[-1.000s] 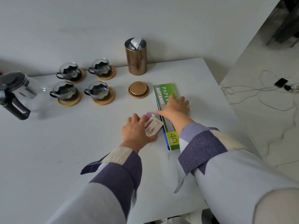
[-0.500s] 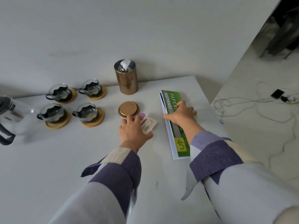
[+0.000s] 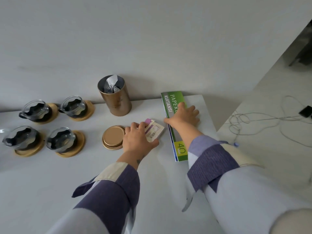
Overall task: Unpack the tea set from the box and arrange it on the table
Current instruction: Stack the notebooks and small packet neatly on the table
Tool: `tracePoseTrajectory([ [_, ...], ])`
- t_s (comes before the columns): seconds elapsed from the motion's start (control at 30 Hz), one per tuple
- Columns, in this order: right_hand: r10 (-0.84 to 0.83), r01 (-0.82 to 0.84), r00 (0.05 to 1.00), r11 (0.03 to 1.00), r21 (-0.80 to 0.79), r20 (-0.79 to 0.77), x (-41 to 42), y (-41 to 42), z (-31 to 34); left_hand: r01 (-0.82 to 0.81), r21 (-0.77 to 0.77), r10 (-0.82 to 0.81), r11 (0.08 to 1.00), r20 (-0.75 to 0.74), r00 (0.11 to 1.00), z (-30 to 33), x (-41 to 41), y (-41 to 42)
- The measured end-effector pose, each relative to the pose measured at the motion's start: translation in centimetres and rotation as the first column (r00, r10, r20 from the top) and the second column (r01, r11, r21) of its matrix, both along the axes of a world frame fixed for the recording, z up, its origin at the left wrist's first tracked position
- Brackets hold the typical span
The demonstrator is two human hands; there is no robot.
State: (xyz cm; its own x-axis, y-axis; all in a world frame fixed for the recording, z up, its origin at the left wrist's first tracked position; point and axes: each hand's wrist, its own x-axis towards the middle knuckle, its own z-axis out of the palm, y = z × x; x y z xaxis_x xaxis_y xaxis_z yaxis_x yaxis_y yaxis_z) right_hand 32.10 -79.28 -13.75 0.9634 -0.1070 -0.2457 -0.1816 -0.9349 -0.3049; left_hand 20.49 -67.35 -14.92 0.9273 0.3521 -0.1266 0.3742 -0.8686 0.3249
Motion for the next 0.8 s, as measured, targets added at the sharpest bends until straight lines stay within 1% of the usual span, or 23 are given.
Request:
tracePoseTrajectory([
  [0.13,0.041,-0.038,0.993,0.999,-0.026,0.111,0.0,-0.2,-1.3,-0.034,-0.011,0.034,0.999,0.011,0.999,0.0,1.3,0.2],
  [0.23,0.063,-0.059,0.989,0.998,-0.026,0.135,0.1,-0.6,-1.7,-0.064,-0.023,0.065,0.998,0.034,0.997,0.5,2.7,0.0],
  [0.3,0.058,-0.061,0.987,0.998,0.016,0.148,0.4,-1.0,-1.7,-0.065,-0.031,0.066,0.997,0.057,0.996,0.9,4.0,-0.3],
  [0.37,0.047,-0.059,0.991,0.995,0.086,0.128,1.0,-1.7,-1.5,-0.052,-0.026,0.054,0.998,0.078,0.995,1.3,5.4,-0.8],
  [0.43,0.095,-0.109,0.991,0.983,0.151,0.095,1.8,-2.9,-1.6,-0.033,-0.027,0.036,0.999,0.096,0.995,1.6,7.1,-1.5],
  [0.5,0.169,-0.182,0.983,0.958,0.220,0.074,2.4,-4.0,-1.7,-0.005,-0.046,0.010,0.999,0.117,0.993,1.8,8.9,-2.2],
  [0.57,0.188,-0.210,0.976,0.942,0.261,0.110,2.8,-4.7,-2.2,0.051,-0.079,-0.042,0.996,0.113,0.993,1.5,10.7,-2.6],
  [0.6,0.156,-0.192,0.978,0.935,0.299,0.139,3.1,-5.0,-2.4,0.090,-0.099,-0.081,0.991,0.098,0.992,1.2,11.6,-2.8],
  [0.67,0.063,-0.115,0.988,0.910,0.398,0.142,3.5,-5.2,-2.5,0.159,-0.134,-0.152,0.978,0.059,0.987,0.5,13.1,-3.1],
  [0.7,0.042,-0.098,0.989,0.899,0.426,0.140,3.6,-5.3,-2.4,0.186,-0.139,-0.182,0.973,0.042,0.982,0.2,13.8,-3.1],
  [0.73,0.036,-0.098,0.989,0.892,0.442,0.147,3.7,-5.4,-2.5,0.217,-0.124,-0.215,0.968,0.026,0.976,0.1,14.5,-3.0],
  [0.8,0.022,-0.095,0.987,0.881,0.463,0.161,3.7,-5.5,-2.6,0.271,-0.024,-0.272,0.962,-0.024,0.962,0.0,15.6,-2.7],
])
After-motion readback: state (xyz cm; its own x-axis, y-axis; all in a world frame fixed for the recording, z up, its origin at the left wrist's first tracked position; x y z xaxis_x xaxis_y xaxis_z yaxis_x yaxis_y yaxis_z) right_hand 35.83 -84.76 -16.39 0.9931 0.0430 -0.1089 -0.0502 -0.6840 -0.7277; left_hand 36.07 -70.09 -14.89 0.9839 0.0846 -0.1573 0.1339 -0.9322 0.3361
